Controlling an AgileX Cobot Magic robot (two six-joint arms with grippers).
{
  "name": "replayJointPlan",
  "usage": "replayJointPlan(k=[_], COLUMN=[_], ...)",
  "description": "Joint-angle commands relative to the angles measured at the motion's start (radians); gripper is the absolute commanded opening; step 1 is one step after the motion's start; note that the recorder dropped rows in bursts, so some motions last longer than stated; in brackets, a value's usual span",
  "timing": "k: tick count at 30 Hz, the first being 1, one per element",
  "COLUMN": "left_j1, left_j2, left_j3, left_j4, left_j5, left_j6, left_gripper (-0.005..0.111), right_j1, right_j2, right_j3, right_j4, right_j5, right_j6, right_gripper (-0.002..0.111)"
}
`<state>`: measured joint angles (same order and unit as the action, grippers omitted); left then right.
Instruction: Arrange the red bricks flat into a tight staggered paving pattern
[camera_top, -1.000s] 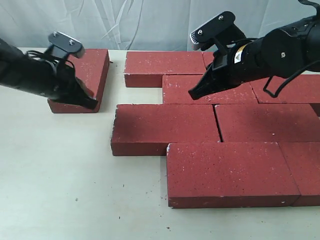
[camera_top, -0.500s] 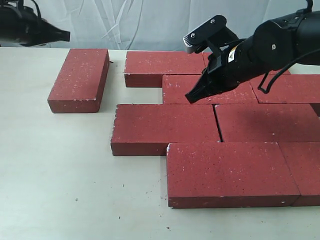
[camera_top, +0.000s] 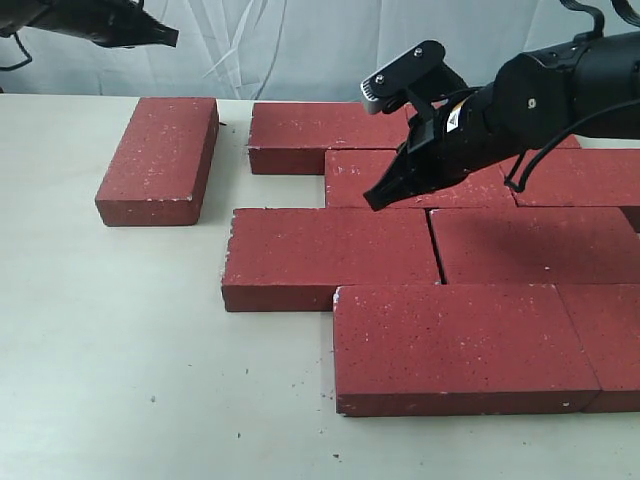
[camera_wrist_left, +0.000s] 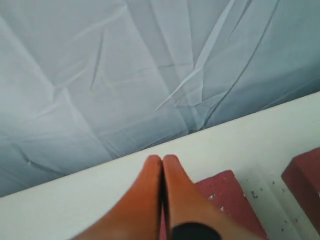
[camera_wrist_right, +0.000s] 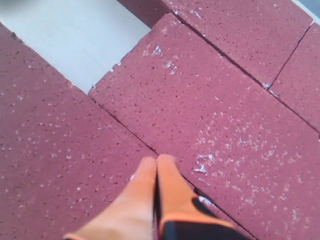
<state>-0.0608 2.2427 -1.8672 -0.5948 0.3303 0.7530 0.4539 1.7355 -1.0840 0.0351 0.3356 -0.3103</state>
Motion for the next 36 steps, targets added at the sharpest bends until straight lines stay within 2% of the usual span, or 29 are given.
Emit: replayJointPlan(k=[1, 7, 15, 36], left_j1=[-0.001, -0.003, -0.023, -0.041], left_j2=[0.145, 0.275, 0.371, 0.440], left_j3=[-0.193, -0.385, -0.534, -0.554], left_j4=[0.085, 0.298, 0.318, 0.342], left_j5=[0.089, 0.164, 0.225, 0.235], left_j6=[-0.090, -0.337, -0.361, -0.376], left_gripper=[0.000, 0.000, 0.000, 0.000], right_j1=[0.002, 0.002, 0.002, 0.002], right_j2=[-0.002, -0.002, 0.000, -0.001], right_j3=[-0.005, -0.005, -0.005, -0.005], right_j4=[-0.001, -0.001, -0.001, 0.002], right_j5=[-0.019, -0.019, -0.024, -0.028], right_j6=[-0.007, -0.007, -0.007, -0.009], right_gripper=[-0.001, -0.001, -0.001, -0.001])
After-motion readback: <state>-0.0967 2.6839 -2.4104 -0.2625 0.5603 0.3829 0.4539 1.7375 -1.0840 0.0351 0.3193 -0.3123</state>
